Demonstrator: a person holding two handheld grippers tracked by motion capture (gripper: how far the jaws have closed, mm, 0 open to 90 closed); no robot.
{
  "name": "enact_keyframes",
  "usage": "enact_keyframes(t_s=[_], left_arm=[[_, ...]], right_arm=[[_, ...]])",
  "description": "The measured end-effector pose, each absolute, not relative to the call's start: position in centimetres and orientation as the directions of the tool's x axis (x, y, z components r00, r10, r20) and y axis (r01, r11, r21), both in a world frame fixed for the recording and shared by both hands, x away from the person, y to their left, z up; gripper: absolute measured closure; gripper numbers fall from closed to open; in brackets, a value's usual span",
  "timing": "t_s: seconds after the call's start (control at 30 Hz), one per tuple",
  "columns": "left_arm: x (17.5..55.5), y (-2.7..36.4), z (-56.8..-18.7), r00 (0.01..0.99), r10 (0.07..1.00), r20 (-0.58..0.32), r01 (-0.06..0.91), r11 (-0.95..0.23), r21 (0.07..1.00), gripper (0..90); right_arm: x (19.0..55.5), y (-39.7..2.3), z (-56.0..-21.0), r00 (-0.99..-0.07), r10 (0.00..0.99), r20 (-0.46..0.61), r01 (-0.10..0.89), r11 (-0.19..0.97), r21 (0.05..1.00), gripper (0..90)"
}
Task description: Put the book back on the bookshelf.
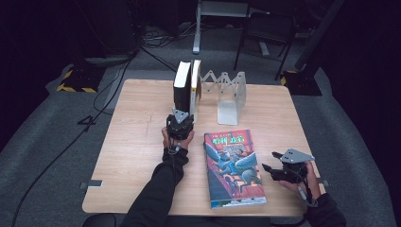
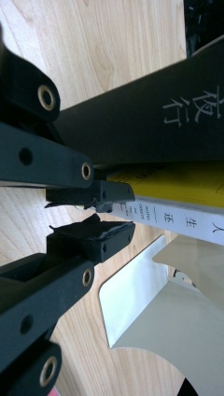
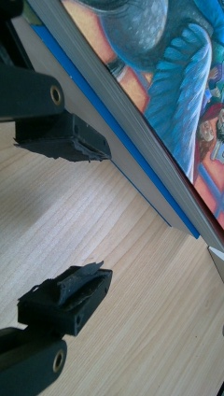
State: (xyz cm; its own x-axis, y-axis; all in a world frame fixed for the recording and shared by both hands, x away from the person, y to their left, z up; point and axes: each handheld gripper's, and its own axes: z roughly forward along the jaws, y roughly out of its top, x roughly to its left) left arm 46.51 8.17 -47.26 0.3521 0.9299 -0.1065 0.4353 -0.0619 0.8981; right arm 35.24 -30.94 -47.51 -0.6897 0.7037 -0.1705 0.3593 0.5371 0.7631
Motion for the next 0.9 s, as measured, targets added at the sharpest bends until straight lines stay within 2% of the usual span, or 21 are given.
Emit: enact_keyframes(t_s=[0.9], left_arm=[[48.2,8.3,-46.6,0.346,0.937,-0.057,0.463,-0.118,0.878,78.5]], right_arm=[[35.3,-30.9,-47.6,-0.692,0.702,-0.167,0.363,0.539,0.76,35.7]])
